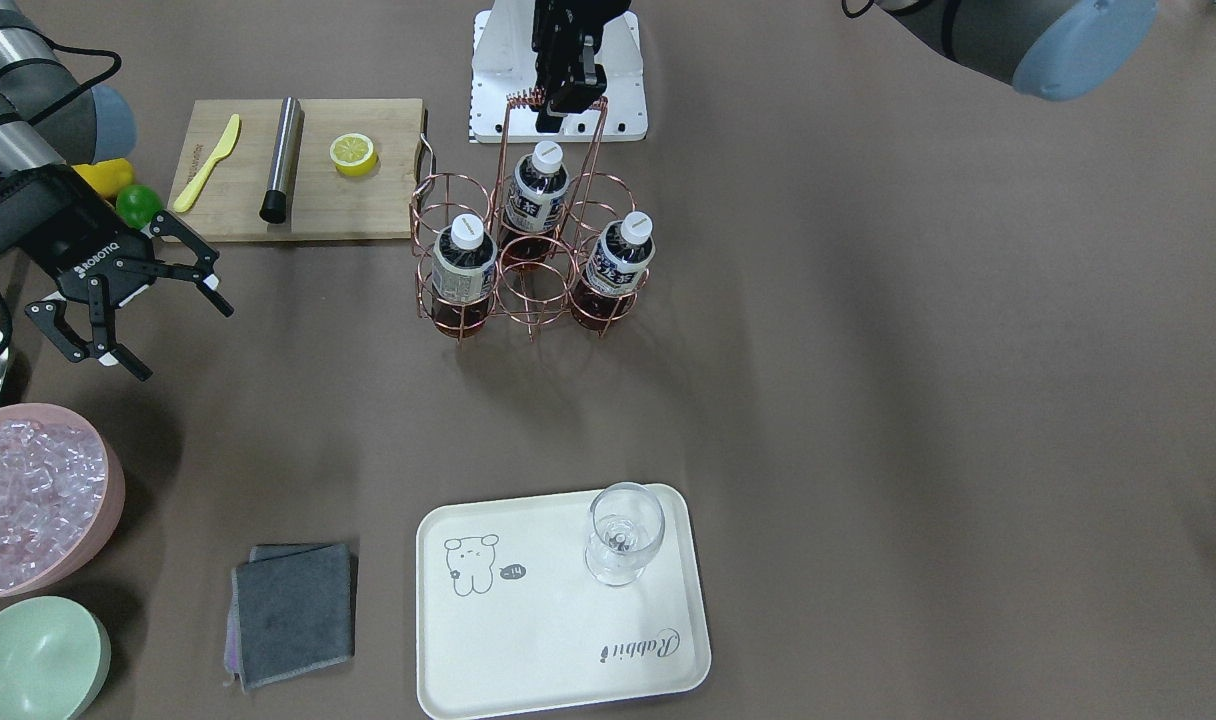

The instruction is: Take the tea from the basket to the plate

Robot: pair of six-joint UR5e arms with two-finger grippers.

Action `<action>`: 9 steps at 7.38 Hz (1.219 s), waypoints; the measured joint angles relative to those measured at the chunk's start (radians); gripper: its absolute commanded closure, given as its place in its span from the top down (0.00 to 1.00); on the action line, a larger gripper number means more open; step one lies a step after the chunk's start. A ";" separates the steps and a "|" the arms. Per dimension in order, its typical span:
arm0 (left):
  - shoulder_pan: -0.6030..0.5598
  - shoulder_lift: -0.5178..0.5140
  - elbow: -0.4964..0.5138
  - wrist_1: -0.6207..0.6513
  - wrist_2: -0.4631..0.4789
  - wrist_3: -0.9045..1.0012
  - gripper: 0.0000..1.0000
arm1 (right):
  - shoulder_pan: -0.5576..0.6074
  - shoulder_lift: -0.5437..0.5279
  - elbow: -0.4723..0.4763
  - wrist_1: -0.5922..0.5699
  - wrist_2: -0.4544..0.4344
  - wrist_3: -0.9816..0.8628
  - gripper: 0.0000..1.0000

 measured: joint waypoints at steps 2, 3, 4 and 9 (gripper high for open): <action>0.007 0.002 0.004 -0.012 0.006 0.000 0.00 | -0.010 0.041 -0.023 0.002 -0.028 0.000 1.00; 0.012 0.005 0.005 -0.017 0.007 0.000 0.00 | -0.014 0.066 -0.028 0.007 -0.040 0.000 1.00; 0.018 0.007 0.005 -0.019 0.008 0.000 0.00 | -0.017 0.100 -0.028 0.008 -0.047 0.001 1.00; 0.025 0.016 0.005 -0.022 0.007 -0.013 0.00 | -0.057 0.220 0.025 -0.016 -0.049 0.039 1.00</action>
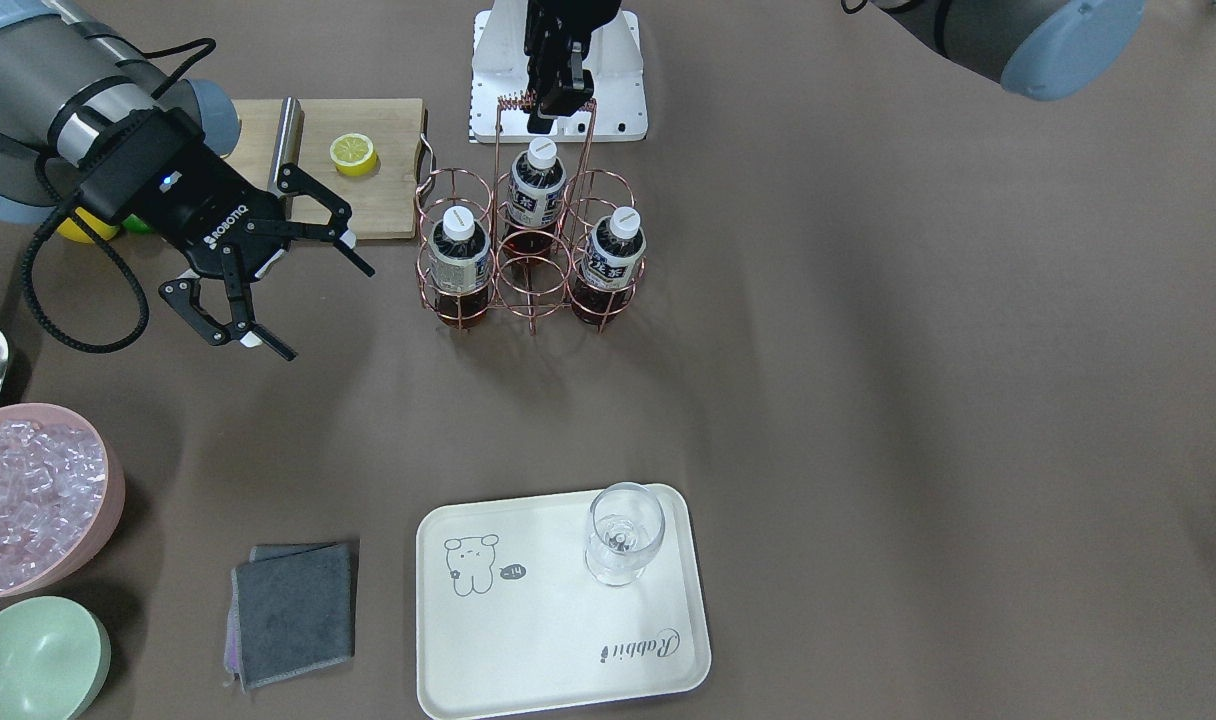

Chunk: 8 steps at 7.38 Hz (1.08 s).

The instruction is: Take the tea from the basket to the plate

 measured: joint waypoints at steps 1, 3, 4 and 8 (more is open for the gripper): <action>0.001 0.001 0.000 -0.010 0.001 -0.016 0.00 | -0.026 0.004 0.014 -0.012 -0.003 -0.003 1.00; 0.001 0.002 0.000 -0.019 0.002 -0.028 0.00 | -0.133 -0.004 0.050 -0.044 -0.067 -0.008 1.00; 0.002 0.002 0.001 -0.021 0.004 -0.029 0.00 | -0.167 -0.021 0.075 -0.063 -0.090 -0.011 1.00; 0.002 0.002 0.002 -0.021 0.010 -0.028 0.00 | -0.200 -0.044 0.161 -0.179 -0.096 -0.012 1.00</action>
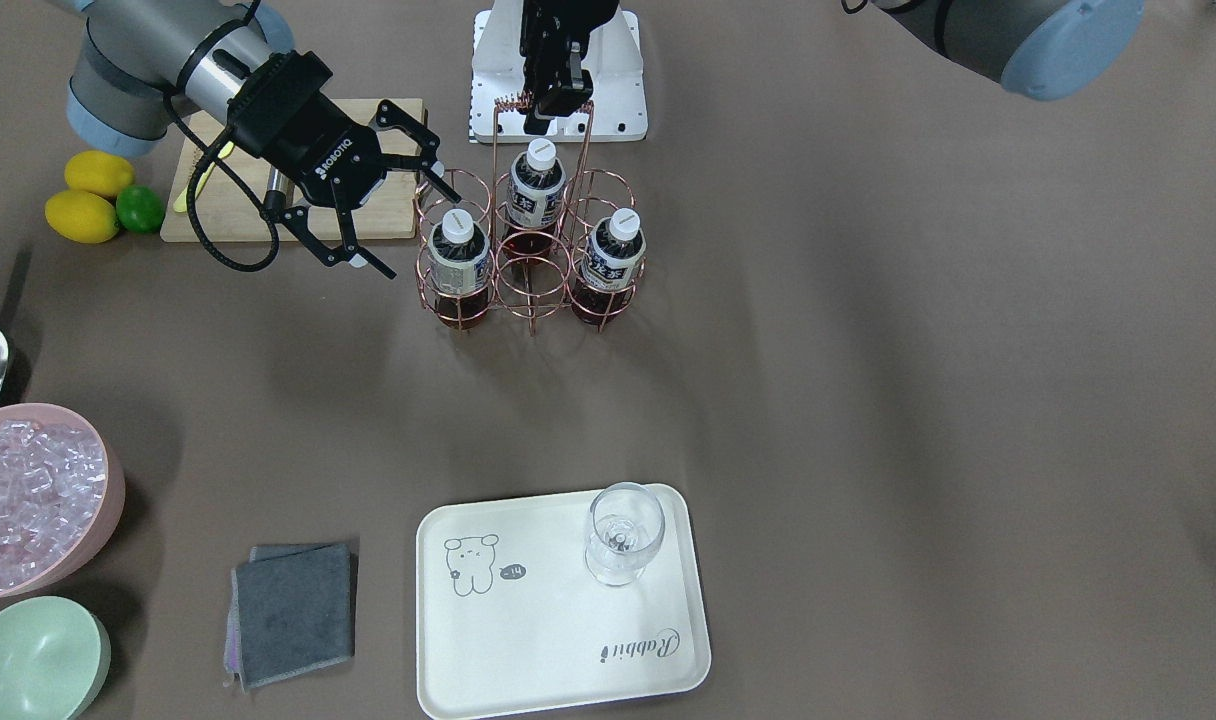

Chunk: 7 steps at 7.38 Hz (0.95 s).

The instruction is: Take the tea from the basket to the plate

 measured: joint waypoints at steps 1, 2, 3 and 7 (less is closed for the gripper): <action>0.000 0.000 0.000 0.000 0.000 0.000 0.00 | -0.006 0.001 0.009 -0.018 -0.002 0.000 1.00; 0.000 0.002 0.000 0.000 0.000 0.000 0.00 | -0.014 0.001 0.012 -0.029 -0.006 -0.001 1.00; 0.000 0.003 0.000 -0.001 0.000 0.000 0.00 | -0.025 0.001 0.012 -0.033 -0.010 -0.001 1.00; 0.000 0.006 0.000 -0.003 -0.001 0.000 0.00 | -0.096 -0.002 0.009 -0.036 -0.083 -0.005 0.98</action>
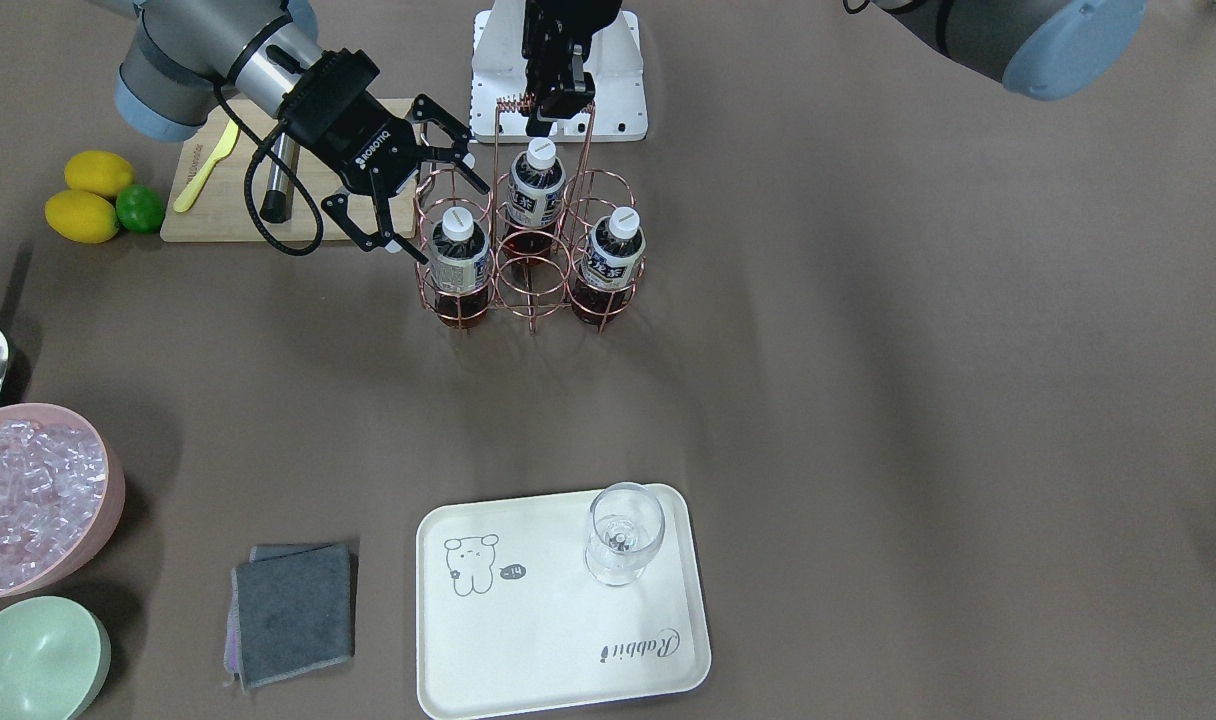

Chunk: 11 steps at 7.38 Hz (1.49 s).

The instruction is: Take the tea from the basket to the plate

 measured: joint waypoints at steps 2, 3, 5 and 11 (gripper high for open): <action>0.000 0.000 0.000 0.000 0.000 0.000 0.00 | -0.005 -0.003 0.000 -0.006 -0.007 -0.029 0.99; 0.000 0.000 0.000 0.000 0.000 0.000 0.00 | -0.005 0.001 0.004 -0.023 -0.013 -0.058 0.99; 0.000 0.000 0.000 0.000 0.000 0.000 0.00 | -0.006 0.015 0.009 -0.057 -0.037 -0.124 0.99; -0.001 0.002 0.000 -0.002 0.000 0.001 0.00 | -0.006 0.016 0.006 -0.069 -0.045 -0.163 0.81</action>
